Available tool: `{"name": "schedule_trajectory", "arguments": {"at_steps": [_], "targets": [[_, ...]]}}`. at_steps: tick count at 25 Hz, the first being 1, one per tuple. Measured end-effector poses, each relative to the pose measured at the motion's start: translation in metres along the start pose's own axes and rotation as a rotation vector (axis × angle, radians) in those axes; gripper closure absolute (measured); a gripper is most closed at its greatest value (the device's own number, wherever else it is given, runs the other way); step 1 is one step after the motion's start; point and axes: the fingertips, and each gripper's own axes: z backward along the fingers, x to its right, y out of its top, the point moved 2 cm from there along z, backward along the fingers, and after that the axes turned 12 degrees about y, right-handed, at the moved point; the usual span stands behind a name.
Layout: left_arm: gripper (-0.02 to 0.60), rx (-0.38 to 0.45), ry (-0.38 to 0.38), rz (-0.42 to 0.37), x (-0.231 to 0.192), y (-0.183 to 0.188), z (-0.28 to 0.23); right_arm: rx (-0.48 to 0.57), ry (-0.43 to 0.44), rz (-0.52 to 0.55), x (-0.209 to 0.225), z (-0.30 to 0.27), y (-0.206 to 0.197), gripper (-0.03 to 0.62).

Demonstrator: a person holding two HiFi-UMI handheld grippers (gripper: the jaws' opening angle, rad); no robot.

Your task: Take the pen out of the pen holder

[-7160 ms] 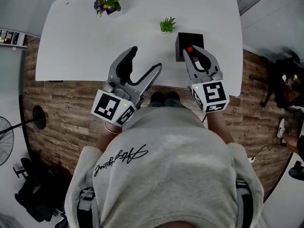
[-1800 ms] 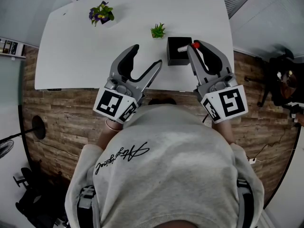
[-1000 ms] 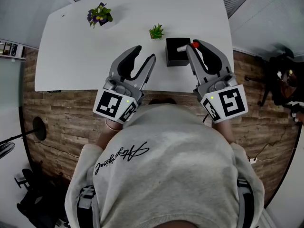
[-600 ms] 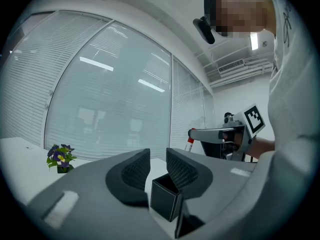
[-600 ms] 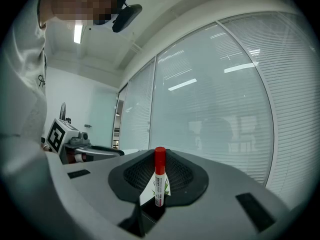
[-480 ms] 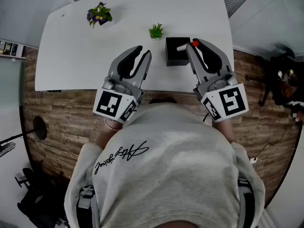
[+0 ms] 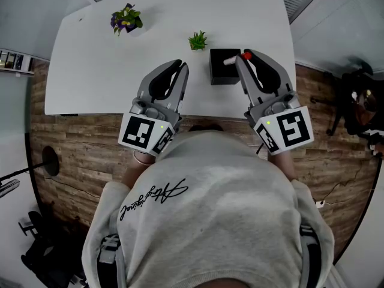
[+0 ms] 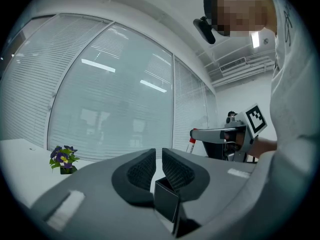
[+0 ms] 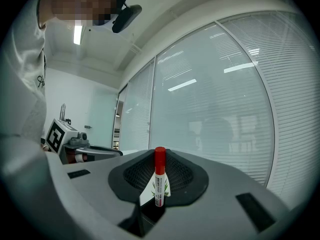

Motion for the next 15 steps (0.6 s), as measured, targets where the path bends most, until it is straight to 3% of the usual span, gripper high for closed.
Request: {"name": "schedule_trajectory", "arguments": {"at_steps": [15], "targets": [[0.578,-0.014,0.019,-0.009,-0.0039,-0.0027,-0.001,0.008,0.005,-0.004,0.0013,-0.0032,-0.001,0.531]]}}
